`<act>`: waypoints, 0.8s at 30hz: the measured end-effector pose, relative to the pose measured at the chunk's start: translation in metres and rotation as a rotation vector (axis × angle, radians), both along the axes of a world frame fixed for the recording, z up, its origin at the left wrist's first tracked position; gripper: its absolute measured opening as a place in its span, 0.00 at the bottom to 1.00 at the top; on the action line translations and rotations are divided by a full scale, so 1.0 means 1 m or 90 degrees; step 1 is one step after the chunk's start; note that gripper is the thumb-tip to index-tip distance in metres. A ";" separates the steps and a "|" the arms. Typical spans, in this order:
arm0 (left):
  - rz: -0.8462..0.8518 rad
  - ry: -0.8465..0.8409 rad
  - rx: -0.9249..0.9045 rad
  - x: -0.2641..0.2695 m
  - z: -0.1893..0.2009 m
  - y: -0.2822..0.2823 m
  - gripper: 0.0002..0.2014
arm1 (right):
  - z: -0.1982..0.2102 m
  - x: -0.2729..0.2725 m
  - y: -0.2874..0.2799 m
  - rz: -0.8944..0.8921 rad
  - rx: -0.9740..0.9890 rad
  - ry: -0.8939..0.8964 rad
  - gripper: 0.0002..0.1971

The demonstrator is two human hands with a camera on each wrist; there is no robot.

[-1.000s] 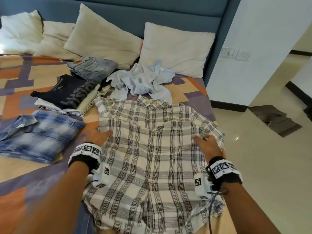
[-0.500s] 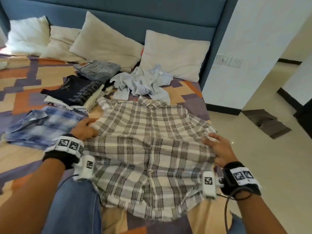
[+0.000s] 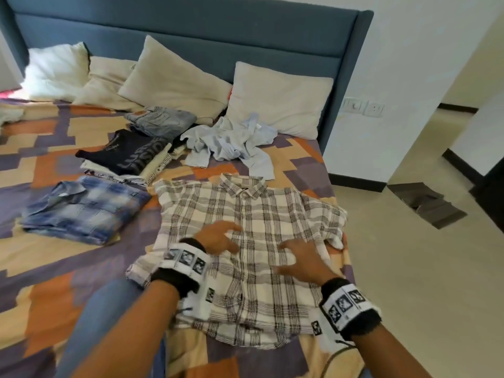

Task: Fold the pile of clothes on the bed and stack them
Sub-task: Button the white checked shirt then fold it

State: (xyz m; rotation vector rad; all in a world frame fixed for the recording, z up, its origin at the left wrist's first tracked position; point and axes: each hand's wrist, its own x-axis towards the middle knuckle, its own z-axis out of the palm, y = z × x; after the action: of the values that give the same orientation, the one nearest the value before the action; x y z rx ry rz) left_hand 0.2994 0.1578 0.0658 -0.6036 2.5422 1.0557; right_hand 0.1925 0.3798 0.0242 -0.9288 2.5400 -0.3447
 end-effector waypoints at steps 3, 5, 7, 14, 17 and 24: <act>-0.093 -0.140 -0.056 -0.008 -0.043 0.018 0.41 | -0.020 -0.011 -0.011 0.107 0.118 -0.024 0.40; -0.104 -0.235 -0.115 -0.007 -0.060 0.010 0.40 | -0.032 -0.032 0.005 0.052 0.197 -0.036 0.48; -0.019 -0.208 -0.136 -0.021 -0.058 -0.011 0.35 | -0.037 -0.066 0.024 -0.087 0.203 -0.056 0.48; 0.188 0.094 -0.205 -0.121 -0.036 -0.108 0.23 | -0.012 -0.146 -0.048 -0.188 -0.020 0.157 0.15; 0.171 0.159 -0.231 -0.156 -0.056 -0.152 0.24 | -0.021 -0.184 -0.088 -0.188 -0.243 0.066 0.21; 0.108 0.013 -0.251 -0.187 -0.104 -0.210 0.43 | -0.063 -0.256 -0.129 -0.238 -0.184 -0.090 0.39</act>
State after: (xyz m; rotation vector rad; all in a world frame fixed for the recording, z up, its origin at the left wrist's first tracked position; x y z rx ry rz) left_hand 0.1121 -0.0520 -0.0385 -0.9271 2.7764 0.6072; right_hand -0.0640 0.2507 -0.0389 -0.4913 2.5636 -0.8743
